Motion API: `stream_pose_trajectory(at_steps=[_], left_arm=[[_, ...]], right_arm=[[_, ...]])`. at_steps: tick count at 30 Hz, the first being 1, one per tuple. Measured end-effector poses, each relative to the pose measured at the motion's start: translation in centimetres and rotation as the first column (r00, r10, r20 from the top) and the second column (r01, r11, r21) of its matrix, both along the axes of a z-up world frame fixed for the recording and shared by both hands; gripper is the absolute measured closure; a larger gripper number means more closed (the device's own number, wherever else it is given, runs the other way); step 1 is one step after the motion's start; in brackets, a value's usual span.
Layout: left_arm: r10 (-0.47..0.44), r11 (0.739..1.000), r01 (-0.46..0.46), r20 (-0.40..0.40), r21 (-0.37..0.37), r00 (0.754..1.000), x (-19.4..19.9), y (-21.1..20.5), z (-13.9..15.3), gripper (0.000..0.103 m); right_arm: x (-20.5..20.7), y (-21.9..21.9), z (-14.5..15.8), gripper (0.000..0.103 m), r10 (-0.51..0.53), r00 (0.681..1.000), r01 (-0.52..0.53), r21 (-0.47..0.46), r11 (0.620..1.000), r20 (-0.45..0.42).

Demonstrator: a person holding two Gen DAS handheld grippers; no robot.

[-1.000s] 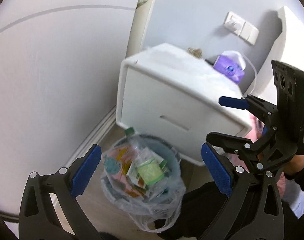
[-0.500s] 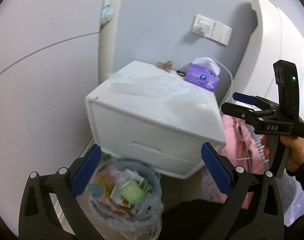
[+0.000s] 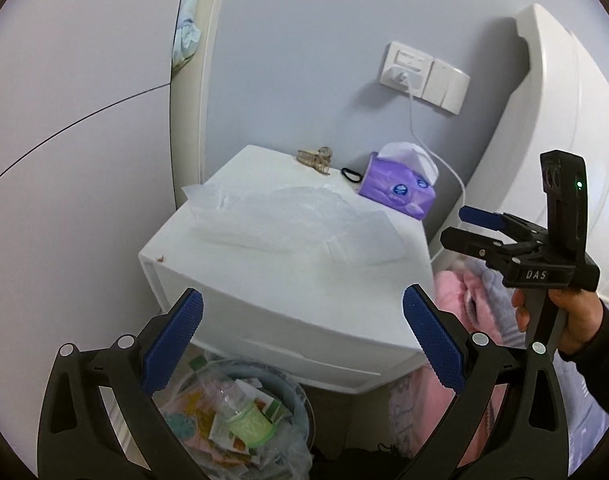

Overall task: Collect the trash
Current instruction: 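Move both tools up to the clear plastic bag on the nightstand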

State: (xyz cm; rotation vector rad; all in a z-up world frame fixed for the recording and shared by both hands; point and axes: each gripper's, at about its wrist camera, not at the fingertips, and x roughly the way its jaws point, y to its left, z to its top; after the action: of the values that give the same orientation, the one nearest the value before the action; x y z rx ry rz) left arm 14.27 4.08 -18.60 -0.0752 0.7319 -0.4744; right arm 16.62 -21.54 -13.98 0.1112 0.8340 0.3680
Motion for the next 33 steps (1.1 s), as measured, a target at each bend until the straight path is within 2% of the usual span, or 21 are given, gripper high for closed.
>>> stream_pose_trajectory(at_steps=[9,15,19,29,33], left_arm=[[0.004,1.000,-0.005,-0.072,-0.018,0.997,5.6,-0.2,-2.4,0.006],[0.035,0.997,-0.043,-0.142,-0.058,0.989,9.6,0.5,-4.5,0.006],[0.054,0.996,-0.066,-0.175,-0.063,0.983,12.0,1.0,-5.7,0.006],[0.038,0.990,-0.070,-0.242,-0.124,0.969,15.0,0.6,-7.8,0.006],[0.031,0.989,-0.066,-0.243,-0.134,0.969,15.7,0.2,-8.1,0.006]], right_arm=[[6.9,-0.3,-3.8,0.007,0.017,0.997,-0.017,0.000,1.000,-0.079],[10.8,-0.1,-6.3,0.007,0.015,0.990,-0.011,0.030,0.999,-0.143],[12.9,0.2,-7.3,0.007,0.025,0.986,-0.023,0.011,1.000,-0.164],[15.9,0.8,-9.4,0.007,0.035,0.977,-0.038,-0.010,0.999,-0.212],[16.4,1.0,-9.9,0.007,0.035,0.974,-0.038,-0.013,0.999,-0.222]])
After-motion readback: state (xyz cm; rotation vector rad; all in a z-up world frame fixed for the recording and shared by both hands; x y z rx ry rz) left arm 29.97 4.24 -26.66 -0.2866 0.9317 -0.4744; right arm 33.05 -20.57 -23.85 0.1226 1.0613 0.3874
